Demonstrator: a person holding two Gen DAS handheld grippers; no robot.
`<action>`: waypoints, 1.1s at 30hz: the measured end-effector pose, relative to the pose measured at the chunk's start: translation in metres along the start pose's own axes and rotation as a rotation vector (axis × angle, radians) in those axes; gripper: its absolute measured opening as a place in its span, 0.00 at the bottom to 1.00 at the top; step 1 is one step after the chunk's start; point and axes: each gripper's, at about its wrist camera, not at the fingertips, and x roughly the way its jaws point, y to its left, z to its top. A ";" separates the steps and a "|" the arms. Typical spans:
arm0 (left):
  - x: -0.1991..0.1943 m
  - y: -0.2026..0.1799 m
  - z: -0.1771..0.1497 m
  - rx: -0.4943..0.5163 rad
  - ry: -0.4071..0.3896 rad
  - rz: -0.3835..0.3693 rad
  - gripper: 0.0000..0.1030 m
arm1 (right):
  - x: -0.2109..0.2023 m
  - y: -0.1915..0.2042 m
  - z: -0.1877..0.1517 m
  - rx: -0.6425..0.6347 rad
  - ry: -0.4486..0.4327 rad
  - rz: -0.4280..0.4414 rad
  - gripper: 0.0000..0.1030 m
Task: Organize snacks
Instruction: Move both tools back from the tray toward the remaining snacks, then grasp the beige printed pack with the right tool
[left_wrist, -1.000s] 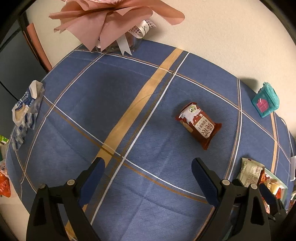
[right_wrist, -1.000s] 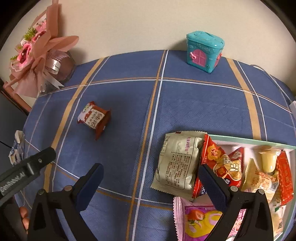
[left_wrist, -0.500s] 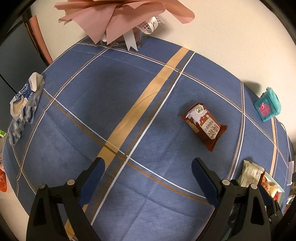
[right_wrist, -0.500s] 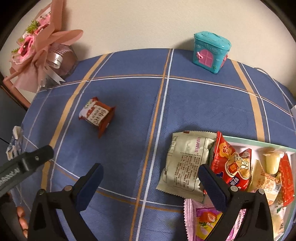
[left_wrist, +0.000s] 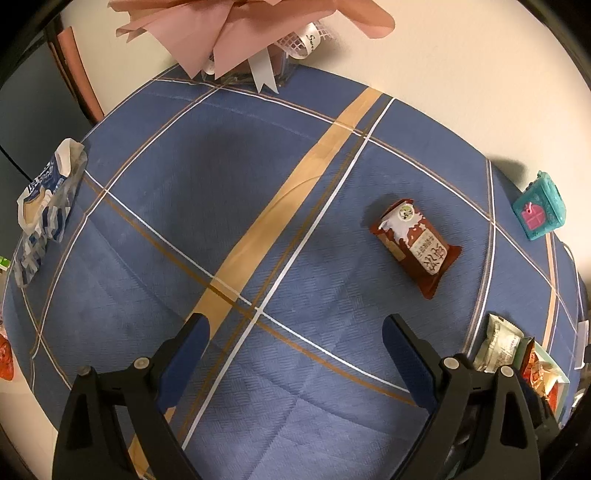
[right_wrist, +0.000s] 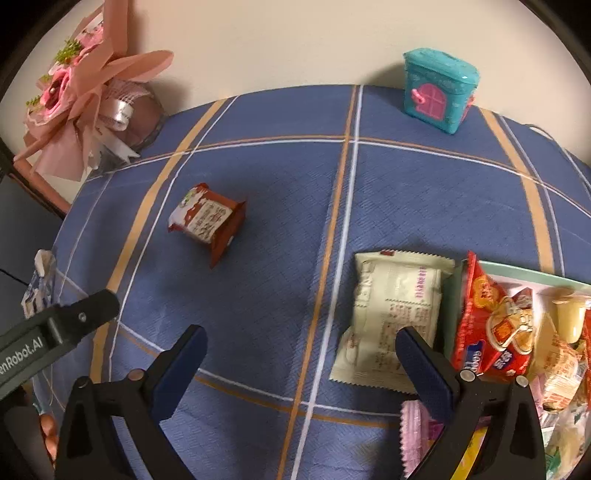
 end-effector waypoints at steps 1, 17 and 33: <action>0.001 0.001 0.000 -0.001 0.000 0.000 0.92 | -0.001 -0.001 0.000 0.001 -0.007 -0.020 1.00; 0.007 0.000 -0.001 0.015 0.016 0.017 0.92 | 0.011 -0.010 0.004 0.021 -0.040 -0.079 1.00; 0.010 0.004 0.001 -0.004 0.013 0.021 0.92 | 0.005 -0.018 0.009 0.093 -0.067 0.138 1.00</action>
